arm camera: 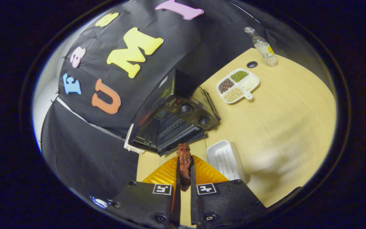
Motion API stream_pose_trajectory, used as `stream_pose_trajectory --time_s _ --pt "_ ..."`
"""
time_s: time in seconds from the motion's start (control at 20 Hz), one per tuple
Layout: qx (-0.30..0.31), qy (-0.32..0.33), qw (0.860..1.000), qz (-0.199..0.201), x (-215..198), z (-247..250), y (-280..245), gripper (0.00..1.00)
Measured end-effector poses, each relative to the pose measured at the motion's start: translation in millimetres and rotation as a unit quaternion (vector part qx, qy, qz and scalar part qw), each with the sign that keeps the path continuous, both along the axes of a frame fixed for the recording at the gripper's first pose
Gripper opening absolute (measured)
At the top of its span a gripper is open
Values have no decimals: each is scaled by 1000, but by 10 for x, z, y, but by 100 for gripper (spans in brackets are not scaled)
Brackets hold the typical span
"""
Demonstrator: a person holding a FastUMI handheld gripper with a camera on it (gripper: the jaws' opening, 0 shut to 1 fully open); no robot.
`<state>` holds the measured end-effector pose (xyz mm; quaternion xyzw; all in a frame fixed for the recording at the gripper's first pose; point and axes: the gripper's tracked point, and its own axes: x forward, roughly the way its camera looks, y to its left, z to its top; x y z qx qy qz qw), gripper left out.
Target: Open the toaster oven, put the food inside, and close the toaster oven door.
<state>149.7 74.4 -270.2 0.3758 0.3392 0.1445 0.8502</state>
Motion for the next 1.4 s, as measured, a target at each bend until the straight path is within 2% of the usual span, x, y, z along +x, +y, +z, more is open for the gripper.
stream_pose_trajectory --time_s 0.3,0.7,0.9,1.2,1.4 --pt "53 -23 998 -41 312 57 557 15" --pt "103 -41 988 -104 834 -164 1055 15" --pt "102 -49 984 -140 1114 -336 1277 15" --pt "123 -43 969 -209 1498 -555 1508 15" --pt "113 -49 966 -226 1749 -640 1595 15"
